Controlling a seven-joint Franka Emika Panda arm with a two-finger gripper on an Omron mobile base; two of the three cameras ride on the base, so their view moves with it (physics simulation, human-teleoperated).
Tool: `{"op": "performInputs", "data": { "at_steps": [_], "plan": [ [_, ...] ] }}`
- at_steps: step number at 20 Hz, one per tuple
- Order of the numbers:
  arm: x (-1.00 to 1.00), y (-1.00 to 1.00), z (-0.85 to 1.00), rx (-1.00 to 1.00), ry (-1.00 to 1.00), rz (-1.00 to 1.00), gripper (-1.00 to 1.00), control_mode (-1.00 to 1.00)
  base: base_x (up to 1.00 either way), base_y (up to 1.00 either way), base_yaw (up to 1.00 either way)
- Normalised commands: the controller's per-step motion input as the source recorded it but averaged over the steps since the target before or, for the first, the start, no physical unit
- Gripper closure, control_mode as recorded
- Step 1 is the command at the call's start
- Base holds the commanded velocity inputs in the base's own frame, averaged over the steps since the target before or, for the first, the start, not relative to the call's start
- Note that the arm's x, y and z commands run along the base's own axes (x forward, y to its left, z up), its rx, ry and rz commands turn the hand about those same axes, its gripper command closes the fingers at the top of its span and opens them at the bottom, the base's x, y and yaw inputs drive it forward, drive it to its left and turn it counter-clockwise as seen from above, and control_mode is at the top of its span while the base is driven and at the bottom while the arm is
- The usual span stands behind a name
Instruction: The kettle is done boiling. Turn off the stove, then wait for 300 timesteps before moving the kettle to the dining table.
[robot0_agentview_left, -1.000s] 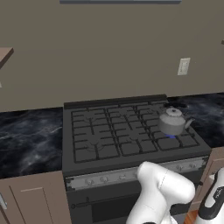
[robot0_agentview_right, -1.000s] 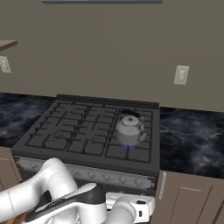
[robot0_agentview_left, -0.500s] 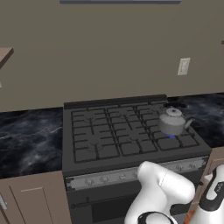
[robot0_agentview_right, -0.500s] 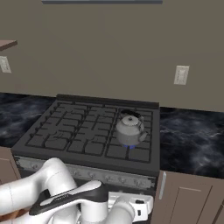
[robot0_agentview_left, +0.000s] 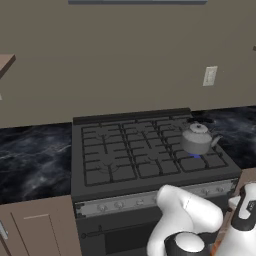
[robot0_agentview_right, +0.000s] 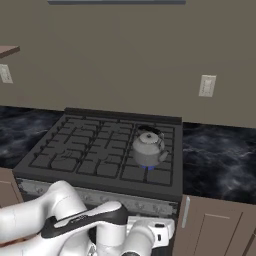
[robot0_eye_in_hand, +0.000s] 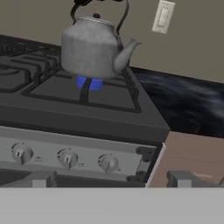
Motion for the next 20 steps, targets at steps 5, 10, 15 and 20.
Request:
{"op": "performInputs", "data": {
  "at_steps": [5, 10, 15, 20],
  "plan": [
    [0.17, 0.00, -0.10, 0.00, 0.00, 0.01, -1.00, -1.00, 0.00, 0.00, 0.00],
    [0.16, 0.00, -0.11, 0.00, 0.00, 0.02, -1.00, -1.00, 0.00, 0.00, 0.00],
    [0.20, 0.00, -0.16, 0.01, 0.00, 0.03, -1.00, -1.00, 0.00, 0.00, 0.00],
    [0.15, 0.00, -0.20, 0.02, -0.01, 0.04, -1.00, -1.00, 0.00, 0.00, 0.00]
  ]
}}
